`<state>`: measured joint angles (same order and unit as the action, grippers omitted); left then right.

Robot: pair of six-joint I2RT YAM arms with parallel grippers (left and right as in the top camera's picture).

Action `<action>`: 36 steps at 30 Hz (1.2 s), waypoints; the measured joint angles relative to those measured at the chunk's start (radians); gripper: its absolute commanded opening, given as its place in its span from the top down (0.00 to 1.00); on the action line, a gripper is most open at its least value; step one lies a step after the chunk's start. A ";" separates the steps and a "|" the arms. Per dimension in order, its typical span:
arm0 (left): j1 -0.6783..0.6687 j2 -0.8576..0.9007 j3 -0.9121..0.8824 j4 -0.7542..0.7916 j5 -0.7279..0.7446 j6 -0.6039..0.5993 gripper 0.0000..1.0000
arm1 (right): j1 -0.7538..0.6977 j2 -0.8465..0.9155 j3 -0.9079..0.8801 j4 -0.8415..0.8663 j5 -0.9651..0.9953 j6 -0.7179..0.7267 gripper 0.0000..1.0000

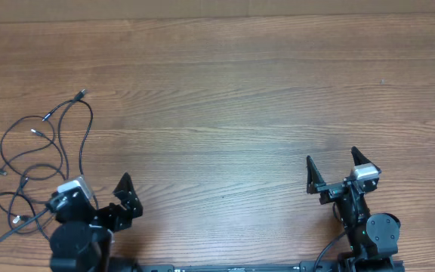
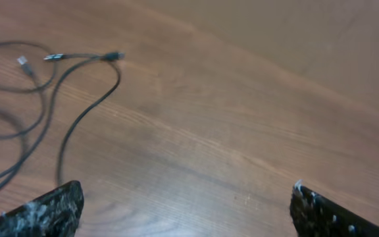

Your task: Untangle cables

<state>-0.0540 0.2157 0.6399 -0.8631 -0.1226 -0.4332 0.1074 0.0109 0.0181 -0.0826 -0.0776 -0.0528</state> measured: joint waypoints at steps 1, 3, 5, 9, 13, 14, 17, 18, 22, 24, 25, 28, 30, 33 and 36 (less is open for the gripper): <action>0.012 -0.031 -0.049 0.042 0.017 0.010 0.00 | 0.000 0.000 0.000 0.000 0.000 0.001 0.00; 0.029 -0.086 -0.142 0.123 0.053 0.032 0.00 | 0.000 0.000 0.000 0.000 0.000 0.000 0.00; 0.037 -0.133 -0.226 0.214 0.090 0.061 0.01 | 0.000 0.000 0.000 0.000 0.000 0.000 0.00; 0.039 -0.194 -0.355 0.391 0.148 0.106 0.00 | 0.000 0.000 0.000 0.000 0.000 0.000 0.00; 0.039 -0.199 -0.453 0.594 0.201 0.169 0.01 | 0.000 0.000 0.000 0.000 0.000 0.000 0.00; 0.039 -0.200 -0.472 0.645 0.215 0.188 0.00 | 0.000 0.000 0.000 0.000 0.000 0.000 0.00; 0.039 -0.201 -0.533 0.805 0.265 0.267 0.01 | 0.000 0.000 0.000 0.000 0.000 0.000 0.00; 0.039 -0.202 -0.546 0.837 0.274 0.285 0.00 | 0.000 0.000 0.000 0.000 0.000 0.000 0.00; 0.039 -0.203 -0.604 0.940 0.304 0.345 0.00 | 0.000 0.000 0.000 0.000 0.000 0.000 0.00; 0.039 -0.203 -0.617 0.920 0.311 0.364 0.00 | 0.000 0.000 0.000 0.000 0.000 0.000 0.00; 0.039 -0.203 -0.621 0.896 0.312 0.367 0.00 | 0.000 0.000 0.000 0.000 0.000 0.000 0.00; 0.039 -0.203 -0.626 0.814 0.316 0.382 0.00 | 0.000 0.000 0.000 0.000 0.000 0.000 0.00; 0.039 -0.203 -0.631 0.808 0.318 0.385 0.00 | 0.000 0.000 0.000 0.000 0.000 0.000 0.00; 0.039 -0.203 -0.631 0.807 0.318 0.385 0.00 | 0.000 0.000 0.000 0.000 0.000 0.000 0.00; 0.039 -0.203 -0.631 0.807 0.318 0.385 0.00 | 0.000 0.000 0.000 0.000 0.000 0.000 0.00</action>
<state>-0.0151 0.0132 0.0090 -0.0559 0.1951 -0.0479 0.1074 0.0109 0.0181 -0.0826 -0.0772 -0.0528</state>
